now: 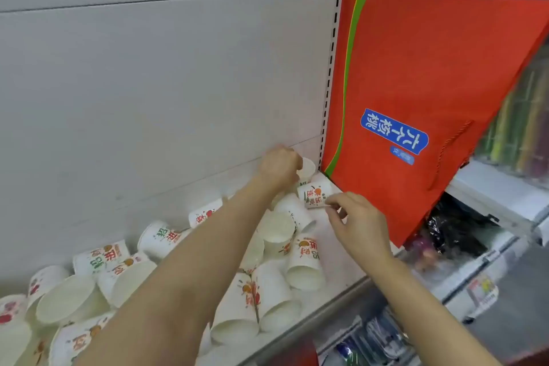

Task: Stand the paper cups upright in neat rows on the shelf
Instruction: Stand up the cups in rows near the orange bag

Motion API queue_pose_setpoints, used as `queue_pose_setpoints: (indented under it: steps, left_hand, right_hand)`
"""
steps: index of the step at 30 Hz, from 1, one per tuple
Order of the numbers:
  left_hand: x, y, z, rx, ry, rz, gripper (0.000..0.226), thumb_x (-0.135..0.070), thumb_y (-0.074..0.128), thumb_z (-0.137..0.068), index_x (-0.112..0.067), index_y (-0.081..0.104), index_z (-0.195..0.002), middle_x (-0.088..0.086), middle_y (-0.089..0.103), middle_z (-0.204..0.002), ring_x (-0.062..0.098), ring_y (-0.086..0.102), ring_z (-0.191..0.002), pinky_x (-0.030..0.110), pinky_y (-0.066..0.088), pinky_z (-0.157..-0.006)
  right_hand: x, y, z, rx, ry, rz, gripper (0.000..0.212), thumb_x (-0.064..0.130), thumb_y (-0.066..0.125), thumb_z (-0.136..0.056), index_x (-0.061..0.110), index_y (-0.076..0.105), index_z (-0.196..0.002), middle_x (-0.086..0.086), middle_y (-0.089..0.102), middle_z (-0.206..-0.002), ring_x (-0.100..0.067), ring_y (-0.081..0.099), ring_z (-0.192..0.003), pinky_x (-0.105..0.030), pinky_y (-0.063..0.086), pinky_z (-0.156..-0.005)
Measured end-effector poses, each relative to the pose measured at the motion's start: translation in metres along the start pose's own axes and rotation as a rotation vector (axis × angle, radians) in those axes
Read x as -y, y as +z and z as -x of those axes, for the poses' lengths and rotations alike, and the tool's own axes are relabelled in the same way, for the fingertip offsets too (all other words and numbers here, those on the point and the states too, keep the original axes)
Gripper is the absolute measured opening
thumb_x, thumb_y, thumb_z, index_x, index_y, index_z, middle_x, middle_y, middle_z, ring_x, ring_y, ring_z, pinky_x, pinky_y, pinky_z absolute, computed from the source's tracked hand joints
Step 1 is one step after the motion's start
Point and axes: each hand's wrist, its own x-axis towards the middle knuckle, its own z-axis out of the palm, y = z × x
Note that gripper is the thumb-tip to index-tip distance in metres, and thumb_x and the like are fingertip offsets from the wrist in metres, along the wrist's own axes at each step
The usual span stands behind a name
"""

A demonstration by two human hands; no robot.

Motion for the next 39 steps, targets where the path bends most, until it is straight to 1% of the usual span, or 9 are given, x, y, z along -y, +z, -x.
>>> queue_pose_setpoints:
  steps: [3, 10, 13, 16, 21, 25, 29, 33, 39]
  left_hand:
    - [-0.006, 0.010, -0.012, 0.055, 0.007, -0.045, 0.018, -0.018, 0.068, -0.084, -0.018, 0.072, -0.101, 0.003, 0.065, -0.103, 0.023, 0.057, -0.097, 0.033, 0.050, -0.077]
    - [-0.008, 0.019, -0.017, 0.016, 0.001, 0.015, 0.012, -0.018, 0.061, -0.083, -0.022, 0.073, -0.083, 0.005, 0.065, -0.086, 0.024, 0.059, -0.081, 0.030, 0.042, -0.060]
    - [-0.010, 0.025, -0.020, 0.016, 0.022, 0.008, 0.014, -0.021, 0.059, -0.083, -0.022, 0.073, -0.085, 0.005, 0.067, -0.087, 0.021, 0.056, -0.080, 0.028, 0.037, -0.058]
    - [-0.015, 0.030, -0.023, 0.029, -0.012, 0.041, 0.016, -0.028, 0.058, -0.088, -0.024, 0.073, -0.093, 0.004, 0.065, -0.095, 0.024, 0.059, -0.087, 0.028, 0.038, -0.064]
    - [-0.007, 0.020, -0.015, -0.036, 0.014, 0.139, 0.026, -0.036, 0.064, -0.089, -0.029, 0.068, -0.113, -0.007, 0.064, -0.113, 0.017, 0.059, -0.101, 0.026, 0.040, -0.073]
    - [0.020, 0.001, 0.005, -0.172, -0.184, 0.103, 0.015, -0.032, 0.063, -0.089, -0.032, 0.073, -0.101, -0.008, 0.068, -0.104, 0.018, 0.060, -0.100, 0.027, 0.043, -0.072]
    - [0.031, 0.002, 0.024, -0.011, -0.294, 0.071, 0.017, -0.043, 0.065, -0.085, -0.030, 0.073, -0.094, -0.009, 0.070, -0.099, 0.017, 0.061, -0.097, 0.027, 0.044, -0.071]
    - [0.022, 0.011, 0.029, 0.081, -0.319, 0.130, 0.030, -0.059, 0.062, -0.082, -0.031, 0.073, -0.087, -0.011, 0.070, -0.090, 0.014, 0.062, -0.087, 0.028, 0.048, -0.068]
    - [0.011, 0.011, 0.030, 0.105, -0.282, 0.029, 0.021, -0.048, 0.060, -0.086, -0.030, 0.071, -0.089, -0.005, 0.067, -0.093, 0.018, 0.060, -0.090, 0.028, 0.041, -0.064]
  right_hand:
    - [-0.014, 0.006, -0.016, 0.045, 0.117, 0.063, 0.014, 0.019, 0.069, -0.082, 0.023, 0.066, -0.095, 0.009, 0.063, -0.085, -0.012, 0.055, -0.075, -0.030, 0.046, -0.058]
    - [-0.045, 0.030, -0.047, 0.244, 0.294, 0.158, 0.037, 0.041, 0.065, -0.084, 0.019, 0.060, -0.114, 0.002, 0.062, -0.107, -0.022, 0.049, -0.103, -0.034, 0.044, -0.074]
    - [-0.054, 0.041, -0.053, 0.294, 0.348, 0.074, 0.033, 0.042, 0.068, -0.081, 0.021, 0.063, -0.107, 0.005, 0.066, -0.102, -0.021, 0.051, -0.101, -0.033, 0.044, -0.075]
    - [-0.061, 0.043, -0.055, 0.259, 0.373, -0.055, 0.011, 0.028, 0.071, -0.078, 0.023, 0.068, -0.088, 0.009, 0.069, -0.085, -0.020, 0.058, -0.091, -0.035, 0.048, -0.072]
    - [-0.073, 0.029, -0.057, 0.162, 0.149, -0.038, 0.008, 0.020, 0.073, -0.075, 0.024, 0.068, -0.079, 0.008, 0.066, -0.075, -0.021, 0.055, -0.079, -0.037, 0.046, -0.071]
    - [-0.079, 0.026, -0.063, 0.065, -0.118, 0.123, 0.010, 0.019, 0.077, -0.073, 0.022, 0.069, -0.078, 0.005, 0.063, -0.076, -0.025, 0.051, -0.075, -0.037, 0.037, -0.069]
    - [-0.078, 0.031, -0.068, 0.024, -0.267, 0.162, 0.012, 0.018, 0.080, -0.069, 0.020, 0.071, -0.077, 0.003, 0.062, -0.073, -0.026, 0.052, -0.072, -0.034, 0.025, -0.067]
    - [-0.079, 0.039, -0.070, 0.054, -0.349, 0.177, 0.013, 0.019, 0.081, -0.068, 0.020, 0.071, -0.076, 0.003, 0.060, -0.073, -0.026, 0.052, -0.072, -0.034, 0.026, -0.067]
    - [-0.089, 0.040, -0.070, 0.104, -0.296, 0.188, 0.017, 0.021, 0.084, -0.065, 0.021, 0.072, -0.076, 0.004, 0.062, -0.075, -0.025, 0.053, -0.073, -0.034, 0.029, -0.067]
